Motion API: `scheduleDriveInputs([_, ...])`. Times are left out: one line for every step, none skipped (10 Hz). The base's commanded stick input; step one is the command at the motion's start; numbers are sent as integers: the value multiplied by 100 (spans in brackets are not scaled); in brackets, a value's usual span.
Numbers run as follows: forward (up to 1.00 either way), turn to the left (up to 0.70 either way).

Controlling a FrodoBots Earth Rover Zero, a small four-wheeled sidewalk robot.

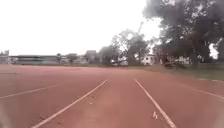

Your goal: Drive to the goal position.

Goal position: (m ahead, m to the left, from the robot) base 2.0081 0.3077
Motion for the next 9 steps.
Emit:
scheduleDriveInputs([45, 0])
scheduleDriveInputs([45, 0])
scheduleDriveInputs([45, 0])
scheduleDriveInputs([45, 0])
scheduleDriveInputs([45, 0])
scheduleDriveInputs([45, 0])
scheduleDriveInputs([45, 0])
scheduleDriveInputs([45, 0])
scheduleDriveInputs([45, 0])
